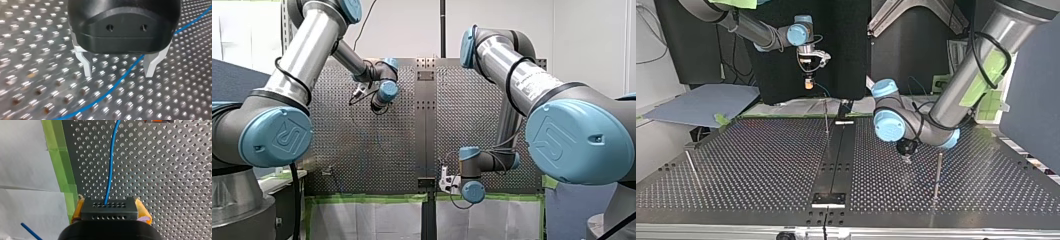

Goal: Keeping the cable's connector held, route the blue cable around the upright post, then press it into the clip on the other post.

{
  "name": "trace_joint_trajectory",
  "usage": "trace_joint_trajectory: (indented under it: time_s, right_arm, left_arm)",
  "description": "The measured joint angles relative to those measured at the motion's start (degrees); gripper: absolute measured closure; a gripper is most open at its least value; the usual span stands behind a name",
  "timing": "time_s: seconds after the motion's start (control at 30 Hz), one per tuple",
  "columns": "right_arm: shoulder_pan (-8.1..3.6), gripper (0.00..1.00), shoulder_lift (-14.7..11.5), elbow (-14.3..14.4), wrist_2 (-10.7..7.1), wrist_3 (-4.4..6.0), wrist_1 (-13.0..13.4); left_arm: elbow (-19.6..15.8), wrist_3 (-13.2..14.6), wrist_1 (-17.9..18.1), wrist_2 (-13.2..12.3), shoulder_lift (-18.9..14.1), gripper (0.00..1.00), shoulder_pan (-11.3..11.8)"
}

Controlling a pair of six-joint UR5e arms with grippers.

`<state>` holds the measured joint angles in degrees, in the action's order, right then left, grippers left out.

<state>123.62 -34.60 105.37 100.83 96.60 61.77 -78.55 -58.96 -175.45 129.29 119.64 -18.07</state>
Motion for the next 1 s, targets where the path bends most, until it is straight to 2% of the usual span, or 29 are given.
trace_joint_trajectory:
  time_s: [0.47,0.77,1.0]
  right_arm:
    - [0.00,1.00,0.01,0.01,0.00,0.01,-0.06]
    - [0.00,1.00,0.01,0.01,0.00,0.00,-0.14]
    - [0.00,1.00,0.01,0.02,0.03,0.00,-0.15]
  left_arm:
    - [0.00,3.85,0.39,2.91,6.32,0.00,-0.35]
    - [0.00,6.01,0.30,4.67,6.69,0.00,-0.56]
    - [-0.01,6.37,-0.09,5.64,6.74,0.00,-0.87]
